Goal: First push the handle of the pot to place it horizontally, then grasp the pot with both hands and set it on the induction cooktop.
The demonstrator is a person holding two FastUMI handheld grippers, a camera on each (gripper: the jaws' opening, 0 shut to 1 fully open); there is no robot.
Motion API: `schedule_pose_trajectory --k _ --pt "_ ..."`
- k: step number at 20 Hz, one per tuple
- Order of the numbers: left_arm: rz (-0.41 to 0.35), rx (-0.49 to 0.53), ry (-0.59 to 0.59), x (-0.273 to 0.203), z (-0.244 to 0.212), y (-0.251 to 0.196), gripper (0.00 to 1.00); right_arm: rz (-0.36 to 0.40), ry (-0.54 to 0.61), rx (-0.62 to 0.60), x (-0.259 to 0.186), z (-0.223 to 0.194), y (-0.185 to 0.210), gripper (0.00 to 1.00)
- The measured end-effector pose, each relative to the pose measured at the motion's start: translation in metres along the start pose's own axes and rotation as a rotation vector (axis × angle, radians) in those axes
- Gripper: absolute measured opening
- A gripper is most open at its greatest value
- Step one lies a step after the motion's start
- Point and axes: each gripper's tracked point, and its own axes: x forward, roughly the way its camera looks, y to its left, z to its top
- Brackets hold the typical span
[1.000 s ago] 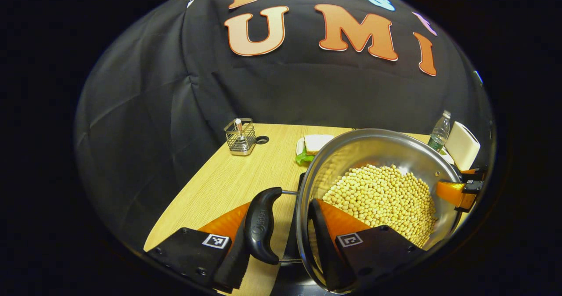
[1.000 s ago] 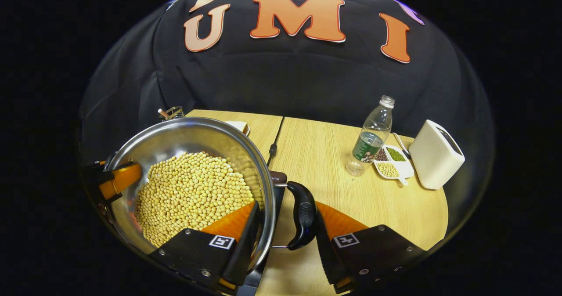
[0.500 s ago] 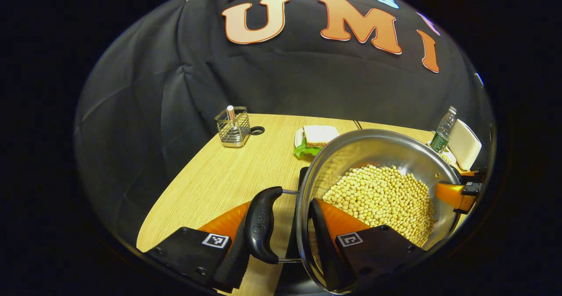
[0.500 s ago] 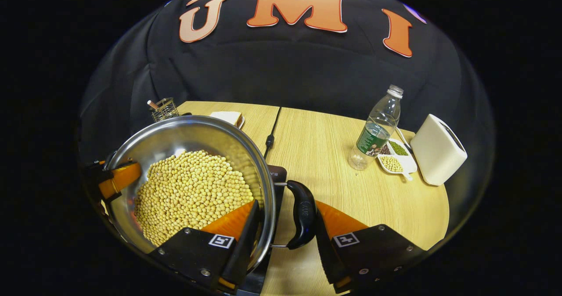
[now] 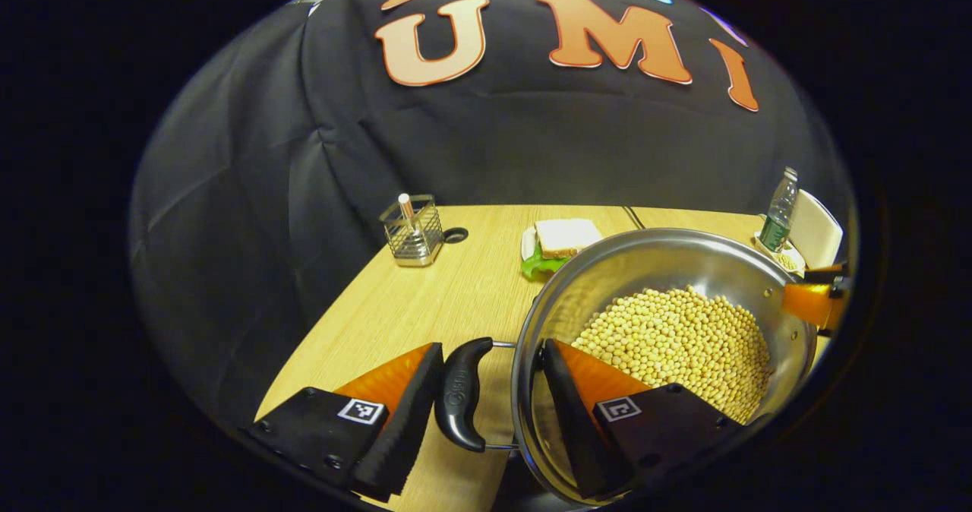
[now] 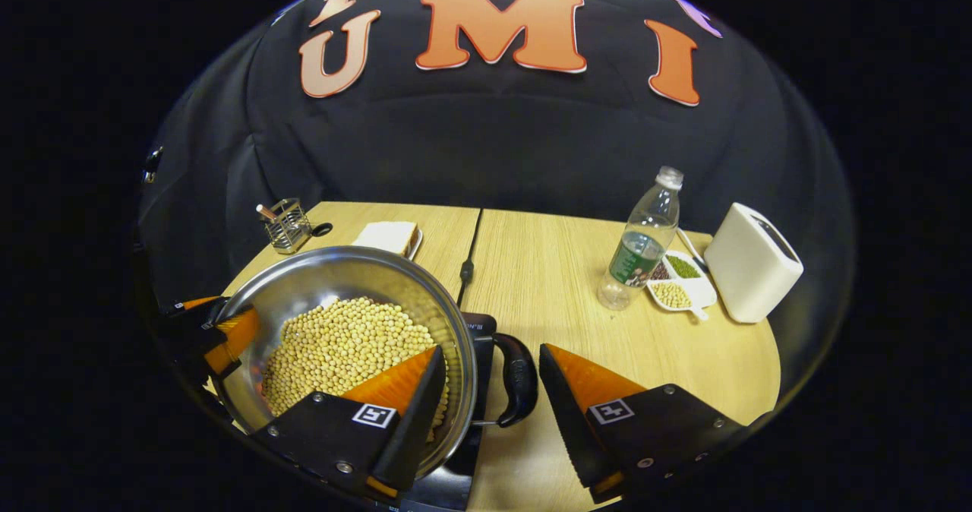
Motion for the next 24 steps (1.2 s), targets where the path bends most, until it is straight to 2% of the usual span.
schedule_pose_trajectory --k 1,3,5,7,8,10,15,16,19,21,22,23,24 --pt "0.005 -0.023 -0.02 0.001 0.004 0.0 0.91 -0.007 -0.04 -0.012 -0.009 0.009 -0.006 0.78" --pt "0.022 -0.045 -0.041 -0.008 0.01 0.0 0.87 -0.027 -0.105 -0.031 -0.027 0.022 -0.02 0.78" --pt "0.067 -0.041 -0.101 -0.014 0.026 0.012 0.87 -0.042 -0.174 -0.053 -0.047 0.035 -0.033 0.79" --pt "0.12 -0.032 -0.177 -0.021 0.046 0.028 0.86 -0.099 -0.274 -0.085 -0.067 0.054 -0.056 0.8" --pt "0.141 -0.03 -0.208 -0.026 0.055 0.033 0.82 -0.119 -0.316 -0.087 -0.078 0.063 -0.064 0.8" --pt "0.154 -0.03 -0.272 -0.041 0.072 0.032 0.86 -0.12 -0.379 -0.054 -0.106 0.076 -0.076 0.81" --pt "0.083 -0.127 -0.441 -0.103 0.133 0.016 0.86 -0.108 -0.526 -0.011 -0.176 0.106 -0.108 0.81" --pt "0.064 -0.15 -0.476 -0.13 0.145 0.009 0.9 -0.109 -0.556 -0.009 -0.192 0.112 -0.113 0.82" --pt "-0.001 -0.207 -0.557 -0.179 0.176 -0.009 0.81 -0.106 -0.645 -0.002 -0.236 0.124 -0.129 0.81" --pt "-0.041 -0.213 -0.601 -0.211 0.194 -0.019 0.89 -0.101 -0.677 0.001 -0.26 0.125 -0.136 0.82" --pt "-0.054 -0.213 -0.624 -0.224 0.201 -0.025 0.89 -0.103 -0.694 0.0 -0.269 0.126 -0.14 0.82" --pt "-0.064 -0.213 -0.648 -0.239 0.209 -0.029 0.82 -0.106 -0.715 -0.006 -0.281 0.128 -0.146 0.82" --pt "-0.073 -0.213 -0.668 -0.252 0.214 -0.034 0.89 -0.108 -0.739 -0.012 -0.292 0.132 -0.15 0.82"
